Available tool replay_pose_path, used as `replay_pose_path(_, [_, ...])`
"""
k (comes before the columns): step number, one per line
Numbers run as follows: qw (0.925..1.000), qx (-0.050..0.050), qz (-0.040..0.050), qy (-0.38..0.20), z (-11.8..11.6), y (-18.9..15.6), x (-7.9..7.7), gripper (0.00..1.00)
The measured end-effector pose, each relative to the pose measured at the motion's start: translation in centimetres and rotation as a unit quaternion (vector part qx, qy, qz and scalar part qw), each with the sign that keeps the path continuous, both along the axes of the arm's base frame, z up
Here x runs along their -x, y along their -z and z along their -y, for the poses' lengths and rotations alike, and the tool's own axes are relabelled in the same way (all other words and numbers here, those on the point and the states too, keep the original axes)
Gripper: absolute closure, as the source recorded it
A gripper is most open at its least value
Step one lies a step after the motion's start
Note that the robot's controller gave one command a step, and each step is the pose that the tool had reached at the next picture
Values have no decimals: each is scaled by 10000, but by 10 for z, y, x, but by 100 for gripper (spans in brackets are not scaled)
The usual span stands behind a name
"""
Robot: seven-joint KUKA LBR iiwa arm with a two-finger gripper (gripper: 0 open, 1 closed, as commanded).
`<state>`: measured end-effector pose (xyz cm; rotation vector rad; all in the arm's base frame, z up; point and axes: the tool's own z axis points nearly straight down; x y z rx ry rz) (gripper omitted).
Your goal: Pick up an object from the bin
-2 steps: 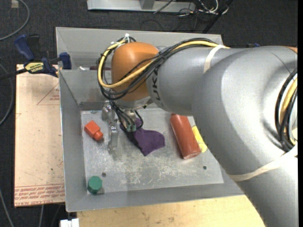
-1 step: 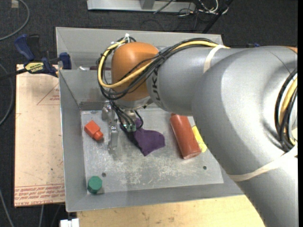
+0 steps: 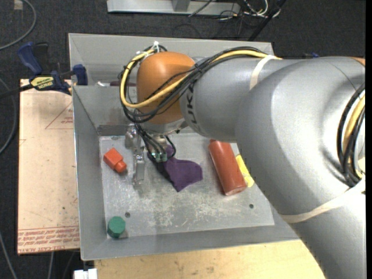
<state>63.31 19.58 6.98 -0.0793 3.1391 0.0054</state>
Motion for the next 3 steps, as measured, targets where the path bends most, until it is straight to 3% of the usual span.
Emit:
replay_pose_path(1, [10000, 0, 0, 0, 0, 0, 0, 0])
replay_pose_path(2, [9994, 11, 3, -342, -17, -4, -1, 0])
replay_pose_path(3, [9800, -9, 18, -1992, -36, -1, 1, 100])
